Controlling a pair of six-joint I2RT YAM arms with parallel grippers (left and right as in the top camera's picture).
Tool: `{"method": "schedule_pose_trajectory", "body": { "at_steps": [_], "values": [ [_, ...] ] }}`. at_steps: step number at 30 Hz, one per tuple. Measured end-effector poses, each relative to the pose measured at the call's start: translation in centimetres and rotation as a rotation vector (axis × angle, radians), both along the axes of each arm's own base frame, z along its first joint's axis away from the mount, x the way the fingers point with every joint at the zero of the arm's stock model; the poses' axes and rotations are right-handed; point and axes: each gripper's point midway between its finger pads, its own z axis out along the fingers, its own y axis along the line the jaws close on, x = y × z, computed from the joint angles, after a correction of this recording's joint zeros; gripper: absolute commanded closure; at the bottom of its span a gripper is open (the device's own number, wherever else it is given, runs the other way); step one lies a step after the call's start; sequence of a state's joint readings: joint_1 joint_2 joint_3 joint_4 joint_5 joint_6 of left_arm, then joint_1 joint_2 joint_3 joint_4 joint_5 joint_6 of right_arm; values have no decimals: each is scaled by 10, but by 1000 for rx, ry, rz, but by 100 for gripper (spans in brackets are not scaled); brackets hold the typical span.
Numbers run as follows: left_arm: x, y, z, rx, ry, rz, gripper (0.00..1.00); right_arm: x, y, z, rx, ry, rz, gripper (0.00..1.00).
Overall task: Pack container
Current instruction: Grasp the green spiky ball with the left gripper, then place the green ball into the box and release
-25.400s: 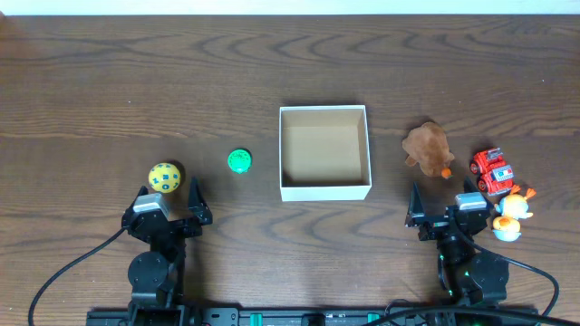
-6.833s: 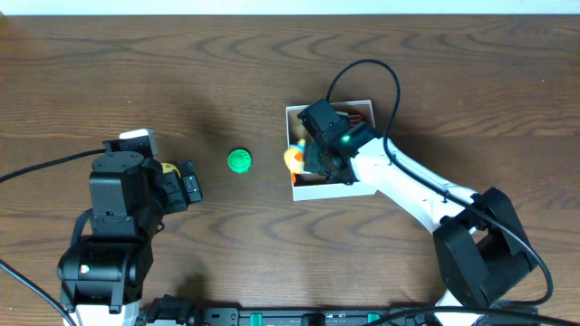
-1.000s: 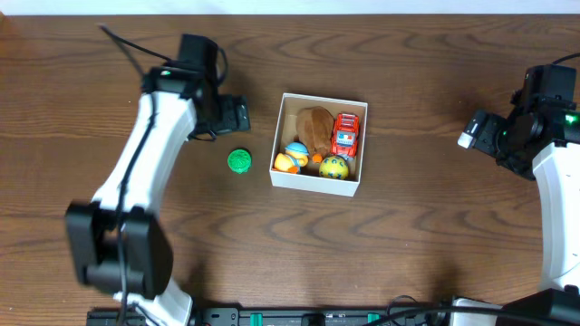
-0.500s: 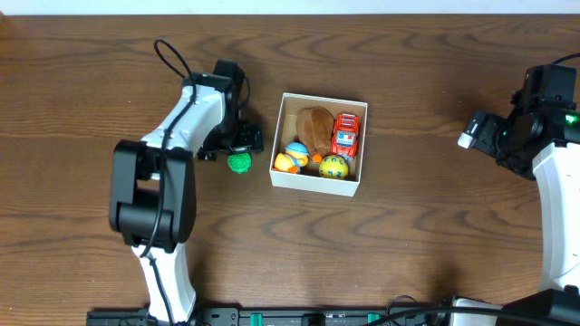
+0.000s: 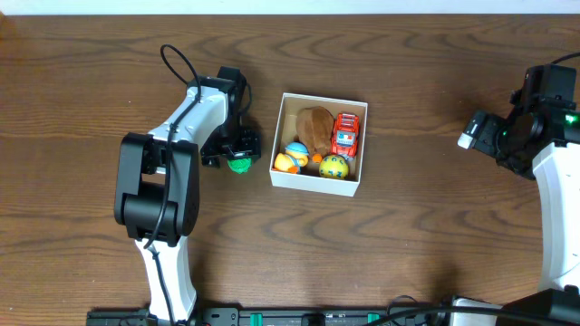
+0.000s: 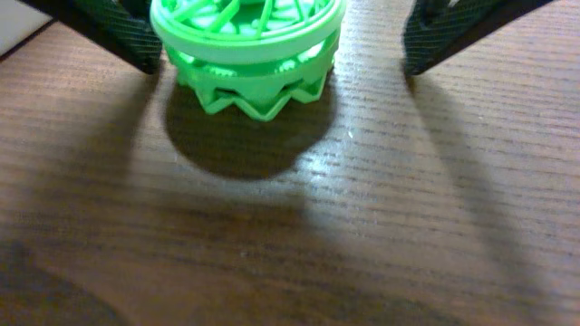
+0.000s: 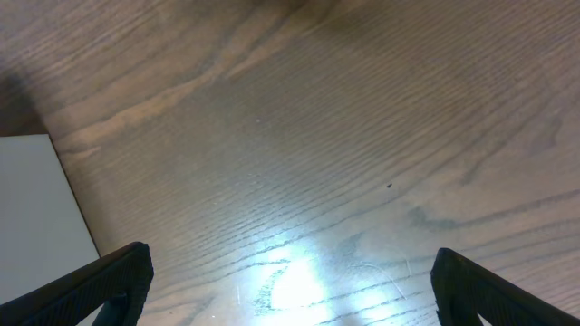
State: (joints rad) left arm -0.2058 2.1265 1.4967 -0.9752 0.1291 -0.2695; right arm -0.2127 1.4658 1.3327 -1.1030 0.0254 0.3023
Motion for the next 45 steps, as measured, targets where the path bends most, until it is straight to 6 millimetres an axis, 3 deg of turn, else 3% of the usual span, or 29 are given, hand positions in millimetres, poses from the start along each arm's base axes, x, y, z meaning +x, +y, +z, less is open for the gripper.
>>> {"method": "schedule_pose_trajectory", "body": {
  "at_steps": [20,25,29,32,37,39,42,45],
  "values": [
    [-10,2,2,10,43,4,60,0,0,0,0,0,0,1],
    [-14,3,12,16,69,4,62,0,0,0,0,0,0,1],
    [7,-4,44,-4,-26,-3,62,0,0,0,0,0,0,1],
    [27,-18,93,-40,-181,-28,62,0,0,0,0,0,0,1],
    [47,-78,202,-155,-556,-169,62,0,0,0,0,0,0,1],
    [45,-106,231,-196,-663,-250,62,0,0,0,0,0,0,1],
    [37,-140,241,-214,-719,-356,62,-1,0,0,1,5,0,1],
    [35,-153,221,-189,-686,-406,62,-3,1,-1,2,12,0,1]
  ]
}}
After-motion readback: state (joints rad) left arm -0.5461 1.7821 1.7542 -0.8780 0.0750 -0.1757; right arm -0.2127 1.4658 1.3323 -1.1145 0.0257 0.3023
